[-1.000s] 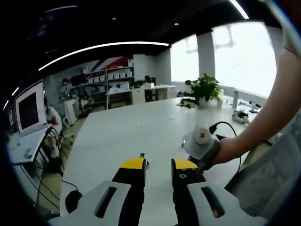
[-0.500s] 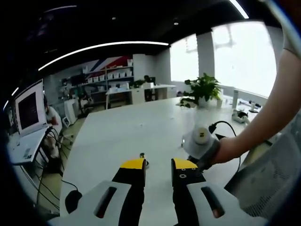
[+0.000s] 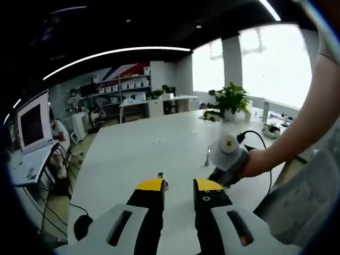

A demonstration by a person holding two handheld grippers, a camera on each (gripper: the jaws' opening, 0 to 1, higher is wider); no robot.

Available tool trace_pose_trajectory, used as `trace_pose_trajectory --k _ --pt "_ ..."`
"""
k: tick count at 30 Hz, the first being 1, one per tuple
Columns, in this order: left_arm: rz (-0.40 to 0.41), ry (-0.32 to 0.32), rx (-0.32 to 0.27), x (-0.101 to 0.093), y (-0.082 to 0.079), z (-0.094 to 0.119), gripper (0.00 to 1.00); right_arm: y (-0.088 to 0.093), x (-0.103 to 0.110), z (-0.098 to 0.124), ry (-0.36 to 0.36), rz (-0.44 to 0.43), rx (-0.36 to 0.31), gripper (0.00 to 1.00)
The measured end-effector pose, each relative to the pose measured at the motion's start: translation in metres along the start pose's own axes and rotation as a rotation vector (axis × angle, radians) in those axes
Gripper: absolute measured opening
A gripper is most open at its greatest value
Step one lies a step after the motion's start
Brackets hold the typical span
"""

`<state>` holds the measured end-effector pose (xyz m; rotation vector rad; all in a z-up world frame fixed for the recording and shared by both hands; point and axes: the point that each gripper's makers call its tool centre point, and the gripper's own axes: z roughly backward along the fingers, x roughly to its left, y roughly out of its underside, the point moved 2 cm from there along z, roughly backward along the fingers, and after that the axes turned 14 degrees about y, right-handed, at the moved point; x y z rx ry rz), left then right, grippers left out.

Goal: Place the washer onto the threaded stud by aligning its center hole with the stud, sliding it down to the base, and recovering from edge contact or off-axis alignment until the washer reaches the visible bottom stop.

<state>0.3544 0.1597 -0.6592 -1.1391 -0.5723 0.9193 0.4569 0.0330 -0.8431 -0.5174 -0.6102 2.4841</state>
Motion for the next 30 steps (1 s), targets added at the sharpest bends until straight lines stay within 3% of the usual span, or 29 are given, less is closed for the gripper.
trace_pose_trajectory --k 11,15,30 --pt "0.011 0.015 -0.014 -0.002 -0.002 -0.001 0.20 0.003 -0.046 0.010 0.069 -0.023 0.006 0.13" --pt "0.008 0.011 -0.010 -0.002 -0.002 0.000 0.20 -0.001 -0.071 0.016 0.112 -0.098 -0.014 0.13" --pt "0.010 0.011 -0.018 -0.001 -0.002 0.000 0.20 -0.002 -0.126 0.027 0.202 -0.036 0.005 0.13"
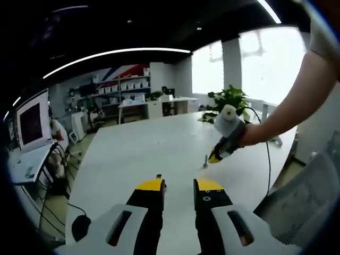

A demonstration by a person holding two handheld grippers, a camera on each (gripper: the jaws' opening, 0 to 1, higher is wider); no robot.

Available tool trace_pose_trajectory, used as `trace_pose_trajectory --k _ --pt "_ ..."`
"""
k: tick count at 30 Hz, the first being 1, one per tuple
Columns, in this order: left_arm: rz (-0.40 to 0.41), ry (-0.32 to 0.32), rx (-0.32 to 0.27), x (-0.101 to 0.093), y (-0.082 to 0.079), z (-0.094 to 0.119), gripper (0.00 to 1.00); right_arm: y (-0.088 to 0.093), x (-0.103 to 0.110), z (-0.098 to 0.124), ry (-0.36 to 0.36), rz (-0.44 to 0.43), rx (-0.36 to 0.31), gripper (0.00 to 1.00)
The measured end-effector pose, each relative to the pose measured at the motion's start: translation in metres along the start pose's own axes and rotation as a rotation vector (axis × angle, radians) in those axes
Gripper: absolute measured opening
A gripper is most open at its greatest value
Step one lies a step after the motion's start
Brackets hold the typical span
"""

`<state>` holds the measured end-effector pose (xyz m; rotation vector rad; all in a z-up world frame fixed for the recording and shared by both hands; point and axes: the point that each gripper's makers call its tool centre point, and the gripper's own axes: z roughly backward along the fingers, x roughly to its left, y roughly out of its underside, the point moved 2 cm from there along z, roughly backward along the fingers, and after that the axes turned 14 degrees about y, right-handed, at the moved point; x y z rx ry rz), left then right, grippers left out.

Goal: Place the washer onto the threaded stud by aligning its center hole with the stud, sliding it down to the base, and recovering from edge contact or off-axis alignment until the washer reaches the visible bottom stop.

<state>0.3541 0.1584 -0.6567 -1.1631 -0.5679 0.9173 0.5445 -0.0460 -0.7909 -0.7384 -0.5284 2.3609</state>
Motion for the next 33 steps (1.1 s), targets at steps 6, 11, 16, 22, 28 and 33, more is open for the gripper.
trace_pose_trajectory --k 6,11,16,22,28,33 --pt "0.000 0.004 -0.001 -0.001 0.000 0.000 0.20 -0.005 -0.015 -0.003 0.025 -0.028 0.000 0.13" --pt "0.000 0.007 0.000 -0.001 0.000 -0.001 0.20 -0.011 -0.018 -0.006 0.041 -0.011 -0.002 0.13" --pt "0.000 0.007 0.003 -0.001 0.001 -0.001 0.20 -0.011 -0.022 -0.013 0.038 0.002 0.014 0.13" --pt "0.004 0.000 0.007 0.000 0.002 0.000 0.20 -0.009 -0.026 -0.017 0.030 -0.023 0.031 0.13" --pt "0.005 0.000 0.011 0.000 0.002 -0.001 0.20 -0.007 -0.027 -0.020 0.027 -0.018 0.042 0.14" --pt "0.004 -0.002 0.015 0.001 0.003 -0.001 0.20 -0.007 -0.026 -0.021 0.017 -0.023 0.050 0.14"
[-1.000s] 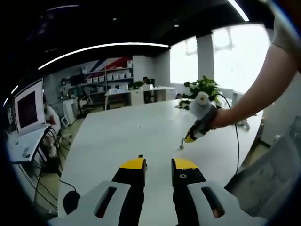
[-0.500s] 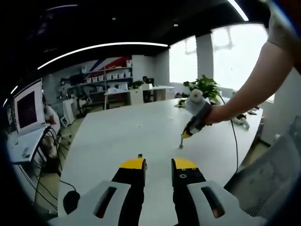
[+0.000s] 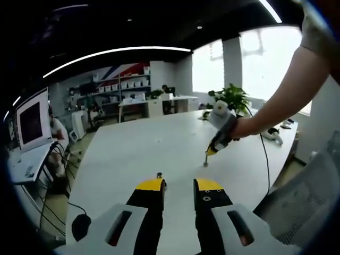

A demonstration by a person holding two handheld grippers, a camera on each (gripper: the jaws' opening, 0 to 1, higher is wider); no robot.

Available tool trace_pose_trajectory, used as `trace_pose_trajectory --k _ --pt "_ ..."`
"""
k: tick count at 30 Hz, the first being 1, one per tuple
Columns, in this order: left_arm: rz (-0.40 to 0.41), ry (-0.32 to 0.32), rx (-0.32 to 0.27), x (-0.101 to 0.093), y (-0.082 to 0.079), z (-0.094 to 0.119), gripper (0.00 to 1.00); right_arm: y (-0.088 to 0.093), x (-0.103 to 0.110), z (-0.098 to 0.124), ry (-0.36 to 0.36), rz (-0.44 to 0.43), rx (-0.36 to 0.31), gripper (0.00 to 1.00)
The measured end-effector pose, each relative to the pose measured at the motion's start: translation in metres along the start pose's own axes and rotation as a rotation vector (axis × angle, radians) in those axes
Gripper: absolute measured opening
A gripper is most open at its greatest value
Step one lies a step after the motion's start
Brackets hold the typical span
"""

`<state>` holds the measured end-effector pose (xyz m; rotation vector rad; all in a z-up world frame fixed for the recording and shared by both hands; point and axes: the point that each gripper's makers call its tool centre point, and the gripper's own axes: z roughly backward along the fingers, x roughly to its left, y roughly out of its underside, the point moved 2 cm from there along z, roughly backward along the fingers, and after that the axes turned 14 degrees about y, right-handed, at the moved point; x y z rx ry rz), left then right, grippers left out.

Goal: Place the washer onto the threaded stud by aligning its center hole with the stud, sliding it down to the base, and recovering from edge contact or off-axis alignment until the washer reaches the visible bottom stop.

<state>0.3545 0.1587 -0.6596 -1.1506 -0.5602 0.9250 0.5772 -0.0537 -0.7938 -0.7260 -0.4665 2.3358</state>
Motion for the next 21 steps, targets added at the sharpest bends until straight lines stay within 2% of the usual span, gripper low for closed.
trace_pose_trajectory --k 9,21 --pt "0.000 -0.004 0.006 0.0005 0.0012 0.0002 0.20 0.0031 0.0002 -0.0041 -0.018 -0.017 0.025 0.14" --pt "-0.004 -0.014 0.004 0.0018 0.0006 0.0014 0.19 0.0045 0.0033 -0.0057 -0.039 -0.021 0.019 0.17"
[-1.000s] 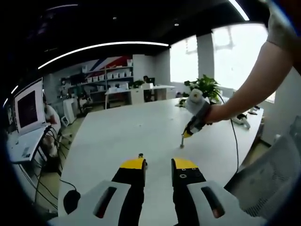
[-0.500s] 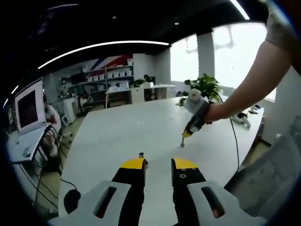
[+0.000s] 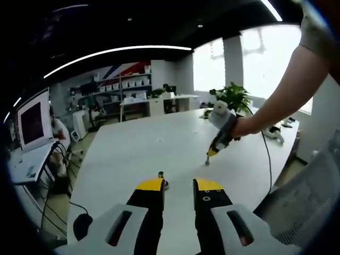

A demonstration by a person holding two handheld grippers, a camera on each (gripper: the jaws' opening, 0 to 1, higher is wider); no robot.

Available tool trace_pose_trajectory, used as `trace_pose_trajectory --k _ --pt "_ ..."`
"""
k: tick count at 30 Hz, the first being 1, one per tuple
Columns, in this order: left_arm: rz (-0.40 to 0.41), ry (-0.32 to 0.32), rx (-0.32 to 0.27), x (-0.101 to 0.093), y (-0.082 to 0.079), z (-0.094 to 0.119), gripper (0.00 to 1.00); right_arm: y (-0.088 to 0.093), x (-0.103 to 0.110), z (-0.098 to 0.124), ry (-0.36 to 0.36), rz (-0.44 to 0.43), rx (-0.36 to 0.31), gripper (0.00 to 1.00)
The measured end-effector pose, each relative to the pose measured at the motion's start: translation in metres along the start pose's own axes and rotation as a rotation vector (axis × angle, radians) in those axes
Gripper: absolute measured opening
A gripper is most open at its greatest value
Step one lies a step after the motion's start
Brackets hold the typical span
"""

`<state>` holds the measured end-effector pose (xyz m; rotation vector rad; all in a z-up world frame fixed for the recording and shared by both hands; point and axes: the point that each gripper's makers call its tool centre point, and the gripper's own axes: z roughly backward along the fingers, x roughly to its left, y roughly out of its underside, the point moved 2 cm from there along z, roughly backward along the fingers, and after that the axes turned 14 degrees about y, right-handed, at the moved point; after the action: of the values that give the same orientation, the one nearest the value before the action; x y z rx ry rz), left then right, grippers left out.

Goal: Place the washer onto the threaded stud by aligning its center hole with the stud, sliding it down to the base, and recovering from edge contact or off-axis alignment until the washer reaches the visible bottom stop.

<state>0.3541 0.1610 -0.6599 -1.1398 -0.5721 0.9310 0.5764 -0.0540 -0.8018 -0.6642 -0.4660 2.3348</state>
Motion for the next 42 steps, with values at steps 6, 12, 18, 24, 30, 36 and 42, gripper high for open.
trace_pose_trajectory --k 6,12,18,24,30,36,42 --pt "-0.002 0.004 0.006 -0.001 0.001 -0.001 0.19 0.000 -0.003 0.004 0.010 -0.009 -0.025 0.19" --pt "-0.003 0.007 0.008 -0.001 0.001 -0.001 0.19 -0.010 -0.008 0.019 0.035 -0.067 -0.098 0.19" --pt "-0.001 0.018 0.002 -0.003 0.000 -0.002 0.19 -0.017 -0.008 0.044 0.050 -0.109 -0.182 0.19" --pt "0.000 0.027 -0.005 -0.005 -0.002 -0.002 0.19 -0.017 -0.006 0.066 0.053 -0.180 -0.242 0.20" --pt "-0.005 0.033 -0.019 -0.006 -0.005 -0.001 0.19 -0.021 0.005 0.091 0.030 -0.241 -0.308 0.21" --pt "-0.001 0.035 -0.038 -0.007 -0.007 0.000 0.19 -0.020 0.013 0.114 0.037 -0.236 -0.355 0.21" --pt "-0.006 0.049 -0.039 -0.010 -0.008 -0.001 0.19 -0.009 0.015 0.138 0.052 -0.233 -0.381 0.22"
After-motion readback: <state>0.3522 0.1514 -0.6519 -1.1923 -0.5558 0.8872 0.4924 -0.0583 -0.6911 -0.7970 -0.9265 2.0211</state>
